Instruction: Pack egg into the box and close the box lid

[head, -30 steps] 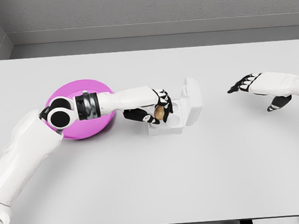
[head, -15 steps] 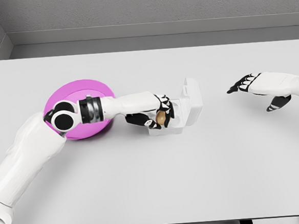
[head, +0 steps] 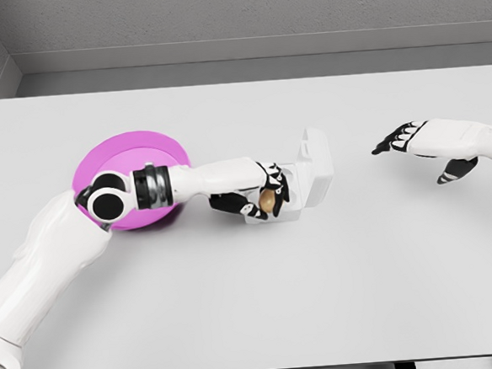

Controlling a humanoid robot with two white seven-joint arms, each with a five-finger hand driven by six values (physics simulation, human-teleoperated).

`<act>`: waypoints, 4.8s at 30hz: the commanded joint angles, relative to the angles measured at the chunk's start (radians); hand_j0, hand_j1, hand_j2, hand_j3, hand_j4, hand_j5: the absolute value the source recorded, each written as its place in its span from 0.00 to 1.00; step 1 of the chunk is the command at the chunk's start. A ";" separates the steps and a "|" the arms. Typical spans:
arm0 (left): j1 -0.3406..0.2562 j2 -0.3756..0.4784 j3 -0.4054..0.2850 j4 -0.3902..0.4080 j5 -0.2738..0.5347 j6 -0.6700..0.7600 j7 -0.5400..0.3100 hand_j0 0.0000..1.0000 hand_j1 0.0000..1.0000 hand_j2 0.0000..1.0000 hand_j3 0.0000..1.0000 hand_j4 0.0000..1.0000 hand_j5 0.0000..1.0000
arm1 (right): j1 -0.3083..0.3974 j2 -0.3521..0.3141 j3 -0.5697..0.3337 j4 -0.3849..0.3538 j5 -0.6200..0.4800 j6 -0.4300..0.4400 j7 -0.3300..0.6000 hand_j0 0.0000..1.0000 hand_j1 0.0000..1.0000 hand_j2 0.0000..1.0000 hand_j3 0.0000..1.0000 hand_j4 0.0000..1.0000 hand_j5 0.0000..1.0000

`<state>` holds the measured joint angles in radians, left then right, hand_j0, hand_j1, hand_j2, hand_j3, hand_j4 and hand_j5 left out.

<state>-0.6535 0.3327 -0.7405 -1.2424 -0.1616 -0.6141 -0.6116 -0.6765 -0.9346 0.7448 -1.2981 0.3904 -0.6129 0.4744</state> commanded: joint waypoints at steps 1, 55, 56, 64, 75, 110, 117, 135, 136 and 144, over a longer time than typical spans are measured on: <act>0.002 0.005 0.001 -0.002 0.010 0.003 0.001 0.31 0.31 0.31 0.31 0.31 0.31 | 0.000 -0.001 -0.001 -0.006 -0.005 0.002 0.000 1.00 1.00 1.00 1.00 1.00 1.00; -0.074 -0.014 0.027 0.047 -0.006 0.003 0.001 0.31 0.31 0.31 0.31 0.31 0.31 | 0.002 -0.001 -0.001 -0.007 -0.005 0.002 0.000 1.00 1.00 1.00 1.00 1.00 1.00; -0.074 -0.021 0.023 0.047 -0.007 0.003 0.001 0.31 0.31 0.31 0.31 0.31 0.31 | 0.002 -0.003 -0.001 -0.007 -0.005 0.002 0.000 1.00 1.00 1.00 1.00 1.00 1.00; -0.061 -0.018 0.023 0.086 -0.021 0.003 0.001 0.31 0.31 0.31 0.31 0.31 0.31 | 0.002 -0.001 -0.001 -0.007 -0.005 0.002 0.000 1.00 1.00 1.00 1.00 1.00 1.00; -0.061 -0.018 0.023 0.086 -0.019 0.003 0.001 0.34 0.34 0.34 0.34 0.34 0.34 | 0.000 -0.001 -0.001 -0.009 -0.005 0.002 0.000 1.00 1.00 1.00 1.00 1.00 1.00; -0.048 -0.001 0.058 0.072 -0.006 0.003 0.001 0.97 0.97 0.97 0.97 0.97 0.97 | 0.003 -0.003 -0.001 -0.041 -0.005 0.002 -0.002 1.00 1.00 1.00 1.00 1.00 1.00; -0.049 0.028 0.090 0.009 0.002 0.003 0.001 0.97 0.97 0.97 0.97 0.97 0.97 | 0.005 -0.003 -0.001 -0.041 -0.005 0.002 0.000 1.00 1.00 1.00 1.00 1.00 1.00; -0.038 0.200 0.107 -0.123 0.132 0.003 0.001 0.99 0.99 0.99 0.99 0.99 0.99 | -0.003 0.095 0.021 -0.040 -0.005 0.002 0.003 1.00 1.00 1.00 1.00 1.00 1.00; -0.038 0.232 0.107 -0.138 0.152 0.003 0.001 0.99 0.99 0.99 0.99 0.99 0.99 | -0.003 0.094 0.021 -0.040 -0.005 0.002 0.003 1.00 1.00 1.00 1.00 1.00 1.00; 0.011 0.393 0.105 -0.239 0.246 0.003 0.001 1.00 1.00 1.00 1.00 1.00 1.00 | -0.006 0.102 0.028 -0.118 -0.005 0.002 0.003 1.00 1.00 1.00 1.00 1.00 1.00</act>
<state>-0.6381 0.7048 -0.6348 -1.4712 0.0657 -0.6138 -0.6114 -0.6826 -0.8329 0.7716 -1.3926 0.3915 -0.6130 0.4775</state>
